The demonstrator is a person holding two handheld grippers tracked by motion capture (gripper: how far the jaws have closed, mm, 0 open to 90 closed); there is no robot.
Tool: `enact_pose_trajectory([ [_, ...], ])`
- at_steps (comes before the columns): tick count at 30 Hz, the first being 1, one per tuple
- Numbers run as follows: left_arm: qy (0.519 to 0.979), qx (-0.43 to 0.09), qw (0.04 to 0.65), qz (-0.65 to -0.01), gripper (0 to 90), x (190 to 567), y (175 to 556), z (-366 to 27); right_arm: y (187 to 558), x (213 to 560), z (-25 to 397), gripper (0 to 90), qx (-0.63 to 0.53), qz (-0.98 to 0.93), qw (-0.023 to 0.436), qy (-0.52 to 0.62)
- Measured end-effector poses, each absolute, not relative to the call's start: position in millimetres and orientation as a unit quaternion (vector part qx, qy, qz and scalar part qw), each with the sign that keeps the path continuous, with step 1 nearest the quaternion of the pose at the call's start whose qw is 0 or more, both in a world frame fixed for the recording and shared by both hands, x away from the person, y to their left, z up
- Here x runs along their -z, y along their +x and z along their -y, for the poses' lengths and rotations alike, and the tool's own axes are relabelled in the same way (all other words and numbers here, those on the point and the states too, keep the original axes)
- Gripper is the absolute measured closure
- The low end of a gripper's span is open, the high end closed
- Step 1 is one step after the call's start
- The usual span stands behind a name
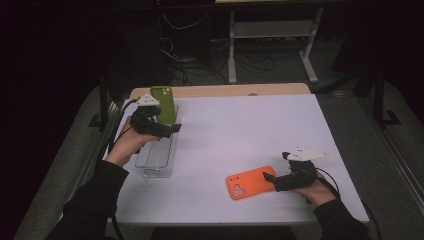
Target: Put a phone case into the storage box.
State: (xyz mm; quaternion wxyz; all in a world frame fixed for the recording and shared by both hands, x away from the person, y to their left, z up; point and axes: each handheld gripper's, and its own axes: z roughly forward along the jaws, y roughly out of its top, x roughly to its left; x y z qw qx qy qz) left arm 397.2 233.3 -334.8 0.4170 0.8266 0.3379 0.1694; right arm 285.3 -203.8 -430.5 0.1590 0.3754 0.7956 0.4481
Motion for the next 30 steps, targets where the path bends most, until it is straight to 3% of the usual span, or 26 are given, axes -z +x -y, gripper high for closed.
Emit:
enact_pose_trajectory([
  [23, 0.850, -0.092, 0.458, -0.246, 0.0, 362.2, 334.9, -167.4, 283.0, 428.2, 199.7, 0.0, -0.447, -0.802, 0.158, 0.363],
  [30, 0.861, -0.093, 0.449, -0.222, 0.0, 377.4, 316.5, -152.8, 282.7, 428.0, 200.4, 0.0, -0.447, -0.802, 0.153, 0.365],
])
